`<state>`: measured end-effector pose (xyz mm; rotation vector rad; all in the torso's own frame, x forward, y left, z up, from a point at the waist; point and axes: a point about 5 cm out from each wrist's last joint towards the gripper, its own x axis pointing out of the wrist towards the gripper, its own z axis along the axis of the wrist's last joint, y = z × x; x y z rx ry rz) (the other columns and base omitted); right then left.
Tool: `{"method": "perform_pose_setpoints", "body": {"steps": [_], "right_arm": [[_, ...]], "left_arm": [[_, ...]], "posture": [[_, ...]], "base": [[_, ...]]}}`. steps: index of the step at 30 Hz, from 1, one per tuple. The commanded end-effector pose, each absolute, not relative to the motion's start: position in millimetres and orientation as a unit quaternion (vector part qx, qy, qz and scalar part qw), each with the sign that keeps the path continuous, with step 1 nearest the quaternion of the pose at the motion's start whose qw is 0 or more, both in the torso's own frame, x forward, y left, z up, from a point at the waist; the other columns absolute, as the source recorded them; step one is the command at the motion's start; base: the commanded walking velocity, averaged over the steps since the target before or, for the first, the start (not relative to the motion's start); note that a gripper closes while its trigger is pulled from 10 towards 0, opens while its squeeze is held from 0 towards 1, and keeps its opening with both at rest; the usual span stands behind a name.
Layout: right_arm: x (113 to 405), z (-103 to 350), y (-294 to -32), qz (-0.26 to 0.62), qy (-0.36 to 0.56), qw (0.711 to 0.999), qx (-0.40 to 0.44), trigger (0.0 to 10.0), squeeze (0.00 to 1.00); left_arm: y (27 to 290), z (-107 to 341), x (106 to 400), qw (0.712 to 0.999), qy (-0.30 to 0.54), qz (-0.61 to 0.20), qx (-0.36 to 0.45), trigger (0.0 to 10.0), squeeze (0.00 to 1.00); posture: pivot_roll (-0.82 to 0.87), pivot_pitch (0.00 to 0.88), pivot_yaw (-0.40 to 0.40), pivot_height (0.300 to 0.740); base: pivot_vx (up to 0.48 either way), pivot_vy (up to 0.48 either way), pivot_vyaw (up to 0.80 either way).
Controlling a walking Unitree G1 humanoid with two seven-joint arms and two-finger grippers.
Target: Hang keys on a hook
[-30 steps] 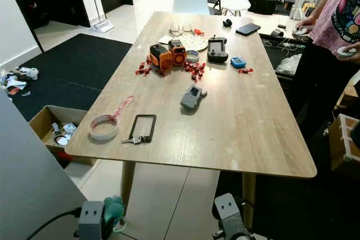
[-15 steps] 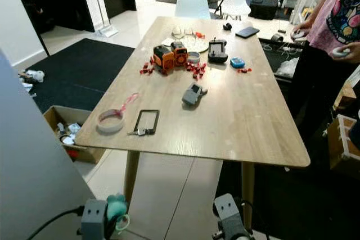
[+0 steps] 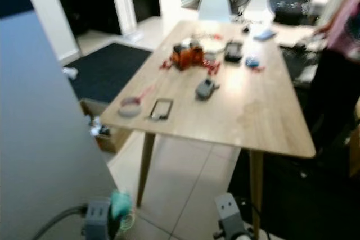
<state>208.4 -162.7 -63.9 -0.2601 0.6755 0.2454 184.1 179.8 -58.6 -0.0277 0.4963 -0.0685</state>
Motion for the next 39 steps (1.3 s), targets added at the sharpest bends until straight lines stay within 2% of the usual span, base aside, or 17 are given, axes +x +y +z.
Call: {"method": "perform_pose_setpoints", "body": {"steps": [1, 8, 35, 39], "right_arm": [[202.0, -68.0, -160.4, 0.122, 0.340, 0.925, -0.122, 10.0, 0.00], [202.2, -67.9, -159.2, 0.123, 0.339, 0.925, -0.121, 10.0, 0.00], [204.3, -66.8, -155.2, 0.148, 0.333, 0.920, -0.146, 10.0, 0.00], [203.6, -67.2, -154.4, 0.154, 0.334, 0.918, -0.150, 10.0, 0.00]], "left_arm": [[179.2, -56.1, 187.3, 0.971, 0.238, -0.037, -0.011, 10.0, 0.00], [179.8, -54.7, 187.6, 0.972, 0.234, -0.034, -0.011, 10.0, 0.00], [183.8, -55.9, 182.3, 0.972, 0.235, -0.015, -0.019, 10.0, 0.00], [184.6, -57.3, 181.6, 0.971, 0.240, -0.012, -0.018, 10.0, 0.00]], "posture": [[0.05, 0.050, -0.016, 0.740], [0.06, 0.054, -0.016, 0.740], [0.07, 0.069, -0.029, 0.740], [0.07, 0.070, -0.031, 0.740]], "base": [[-0.360, 0.000, 0.00], [-0.335, 0.000, 0.00], [0.000, 0.000, 0.00], [0.000, 0.000, 0.75]]}}
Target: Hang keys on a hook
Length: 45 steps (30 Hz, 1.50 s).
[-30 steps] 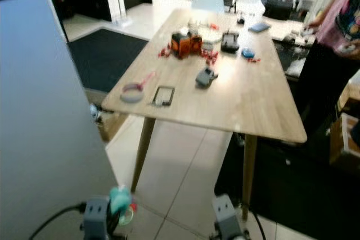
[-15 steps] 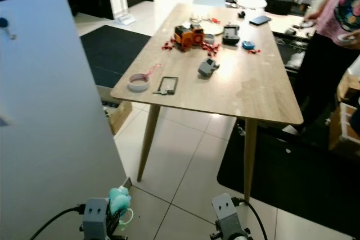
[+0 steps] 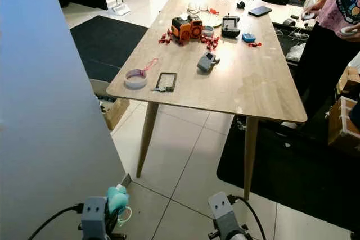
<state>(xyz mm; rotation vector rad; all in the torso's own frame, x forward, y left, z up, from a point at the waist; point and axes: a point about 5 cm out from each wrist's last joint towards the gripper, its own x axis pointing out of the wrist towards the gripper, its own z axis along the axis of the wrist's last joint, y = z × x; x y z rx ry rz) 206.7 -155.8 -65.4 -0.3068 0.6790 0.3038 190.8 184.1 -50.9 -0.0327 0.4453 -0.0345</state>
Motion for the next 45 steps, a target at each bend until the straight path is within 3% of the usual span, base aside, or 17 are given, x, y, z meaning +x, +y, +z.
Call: {"method": "perform_pose_setpoints", "body": {"steps": [1, 45], "right_arm": [[203.5, -67.3, -154.3, 0.155, 0.334, 0.917, -0.151, 10.0, 0.00], [202.8, -67.8, -150.7, 0.164, 0.334, 0.915, -0.154, 10.0, 0.00]], "left_arm": [[184.7, -57.6, 181.7, 0.970, 0.241, -0.011, -0.018, 10.0, 0.00], [190.9, -66.9, 175.5, 0.959, 0.282, -0.008, -0.021, 10.0, 0.00]], "posture": [[0.07, 0.071, -0.032, 0.740], [0.07, 0.072, -0.033, 0.740]], "base": [[0.000, 0.000, 0.80], [0.000, 0.000, 0.80]]}}
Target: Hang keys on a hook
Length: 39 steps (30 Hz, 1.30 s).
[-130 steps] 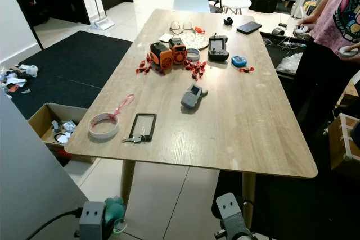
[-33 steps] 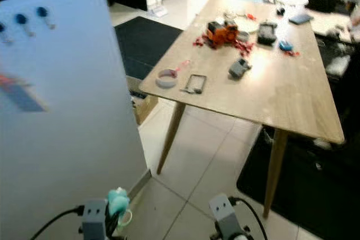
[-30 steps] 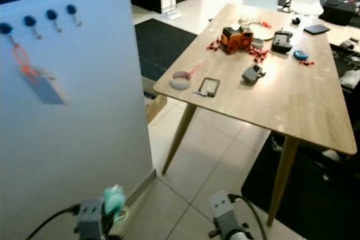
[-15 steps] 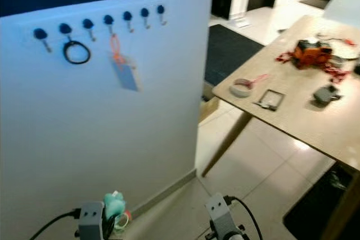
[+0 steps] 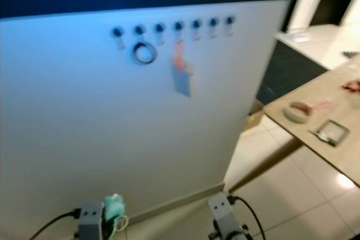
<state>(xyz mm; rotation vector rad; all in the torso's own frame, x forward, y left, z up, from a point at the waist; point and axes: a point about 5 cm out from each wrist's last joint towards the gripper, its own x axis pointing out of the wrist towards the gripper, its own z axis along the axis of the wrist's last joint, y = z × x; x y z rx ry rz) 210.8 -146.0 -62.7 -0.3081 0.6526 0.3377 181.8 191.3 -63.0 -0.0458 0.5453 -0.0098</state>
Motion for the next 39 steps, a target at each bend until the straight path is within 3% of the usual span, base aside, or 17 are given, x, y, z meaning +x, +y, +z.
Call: {"method": "perform_pose_setpoints", "body": {"steps": [1, 14, 24, 33, 39], "right_arm": [[202.8, -67.8, -150.7, 0.164, 0.334, 0.915, -0.154, 10.0, 0.00], [203.2, -67.6, -151.0, 0.162, 0.334, 0.916, -0.154, 10.0, 0.00], [204.6, -66.7, -152.2, 0.149, 0.333, 0.921, -0.136, 10.0, 0.00], [205.0, -66.5, -152.3, 0.148, 0.333, 0.922, -0.134, 10.0, 0.00], [205.0, -66.5, -152.3, 0.147, 0.333, 0.922, -0.133, 10.0, 0.00]], "left_arm": [[191.0, -67.1, 175.3, 0.959, 0.283, -0.007, -0.021, 10.0, 0.00], [192.6, -68.5, 174.5, 0.957, 0.290, -0.004, -0.020, 10.0, 0.00], [190.4, -68.7, 174.6, 0.957, 0.290, -0.016, -0.015, 10.0, 0.00], [187.8, -68.7, 175.9, 0.956, 0.291, -0.022, -0.010, 10.0, 0.00], [191.6, -69.7, 176.5, 0.954, 0.301, -0.001, -0.016, 10.0, 0.00]], "posture": [[0.07, 0.073, -0.033, 0.740], [0.07, 0.072, -0.033, 0.740], [0.07, 0.073, -0.032, 0.740], [0.07, 0.070, -0.029, 0.740], [0.07, 0.071, -0.030, 0.740]], "base": [[0.000, 0.000, 0.80], [0.000, 0.000, 0.80], [0.000, 0.000, 0.00], [0.000, -0.434, 0.00], [0.000, 0.000, 0.00]]}}
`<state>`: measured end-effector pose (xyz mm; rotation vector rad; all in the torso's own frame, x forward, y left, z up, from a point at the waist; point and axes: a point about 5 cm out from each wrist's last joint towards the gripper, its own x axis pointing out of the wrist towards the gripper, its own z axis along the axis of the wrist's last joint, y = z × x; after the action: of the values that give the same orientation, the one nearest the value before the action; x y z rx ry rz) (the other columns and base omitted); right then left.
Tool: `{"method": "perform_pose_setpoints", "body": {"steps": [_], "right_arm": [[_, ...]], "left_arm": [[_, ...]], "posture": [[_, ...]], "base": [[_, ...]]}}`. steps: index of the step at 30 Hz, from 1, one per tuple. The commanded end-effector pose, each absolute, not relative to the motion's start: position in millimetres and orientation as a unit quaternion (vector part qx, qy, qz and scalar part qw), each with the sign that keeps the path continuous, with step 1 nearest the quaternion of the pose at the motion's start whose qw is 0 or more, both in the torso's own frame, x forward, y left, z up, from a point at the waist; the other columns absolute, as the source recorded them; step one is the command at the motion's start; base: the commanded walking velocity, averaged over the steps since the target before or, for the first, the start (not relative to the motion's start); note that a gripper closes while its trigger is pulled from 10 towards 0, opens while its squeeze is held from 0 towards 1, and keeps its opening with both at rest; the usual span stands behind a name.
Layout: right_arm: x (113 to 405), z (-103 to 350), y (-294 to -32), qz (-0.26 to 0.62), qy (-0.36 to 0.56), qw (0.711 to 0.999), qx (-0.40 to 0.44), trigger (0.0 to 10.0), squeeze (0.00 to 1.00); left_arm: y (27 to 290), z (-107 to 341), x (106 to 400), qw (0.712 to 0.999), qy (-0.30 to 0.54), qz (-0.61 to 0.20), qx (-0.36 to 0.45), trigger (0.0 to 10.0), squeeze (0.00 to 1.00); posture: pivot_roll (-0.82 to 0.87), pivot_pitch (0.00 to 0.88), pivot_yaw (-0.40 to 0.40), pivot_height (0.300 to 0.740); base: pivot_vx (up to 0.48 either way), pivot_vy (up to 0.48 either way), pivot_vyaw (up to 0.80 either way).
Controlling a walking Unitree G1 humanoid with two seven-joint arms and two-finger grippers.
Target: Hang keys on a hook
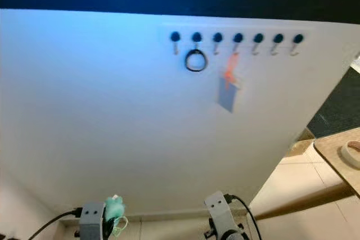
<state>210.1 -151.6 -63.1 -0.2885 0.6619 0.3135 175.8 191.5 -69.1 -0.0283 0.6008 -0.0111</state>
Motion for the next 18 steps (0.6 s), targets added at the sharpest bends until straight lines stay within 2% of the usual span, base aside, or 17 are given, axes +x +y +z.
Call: {"method": "perform_pose_setpoints", "body": {"steps": [1, 18], "right_arm": [[205.0, -66.5, -152.3, 0.147, 0.333, 0.922, -0.133, 10.0, 0.00], [204.4, -67.0, -150.8, 0.150, 0.335, 0.921, -0.130, 10.0, 0.00]], "left_arm": [[191.6, -69.7, 176.5, 0.954, 0.301, -0.001, -0.016, 10.0, 0.00], [193.6, -66.9, 179.8, 0.956, 0.293, 0.004, -0.007, 10.0, 0.00]], "posture": [[0.07, 0.071, -0.030, 0.740], [0.07, 0.071, -0.031, 0.740]], "base": [[0.000, 0.000, 0.00], [0.000, 0.000, 0.00]]}}
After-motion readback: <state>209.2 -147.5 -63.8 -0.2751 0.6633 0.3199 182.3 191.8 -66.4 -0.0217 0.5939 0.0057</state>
